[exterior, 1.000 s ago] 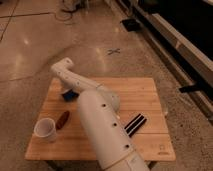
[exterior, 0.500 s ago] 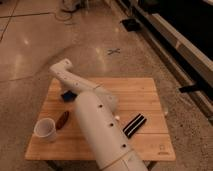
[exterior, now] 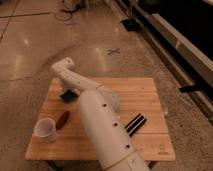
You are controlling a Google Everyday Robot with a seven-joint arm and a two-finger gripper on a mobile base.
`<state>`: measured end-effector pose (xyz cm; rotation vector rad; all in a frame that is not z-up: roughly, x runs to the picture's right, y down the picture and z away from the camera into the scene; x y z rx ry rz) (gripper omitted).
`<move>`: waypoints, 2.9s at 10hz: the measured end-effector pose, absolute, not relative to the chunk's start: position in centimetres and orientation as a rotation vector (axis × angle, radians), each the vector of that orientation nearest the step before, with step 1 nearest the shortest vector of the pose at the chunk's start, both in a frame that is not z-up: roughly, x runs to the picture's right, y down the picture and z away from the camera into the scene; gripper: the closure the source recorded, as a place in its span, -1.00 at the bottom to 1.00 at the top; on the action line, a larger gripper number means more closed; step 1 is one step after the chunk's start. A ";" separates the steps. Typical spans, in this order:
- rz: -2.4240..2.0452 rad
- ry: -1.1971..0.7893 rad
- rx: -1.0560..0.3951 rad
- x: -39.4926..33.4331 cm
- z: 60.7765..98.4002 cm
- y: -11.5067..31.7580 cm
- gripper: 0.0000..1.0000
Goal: Wipe the white sponge on the table
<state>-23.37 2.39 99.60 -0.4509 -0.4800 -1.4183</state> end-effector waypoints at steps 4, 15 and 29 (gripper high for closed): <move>-1.457 -0.417 -0.504 -18.5 99.8 3.5 1.00; -1.620 -0.528 -0.313 -25.2 93.2 5.7 1.00; -1.671 -0.422 -0.380 -26.6 100.3 2.1 1.00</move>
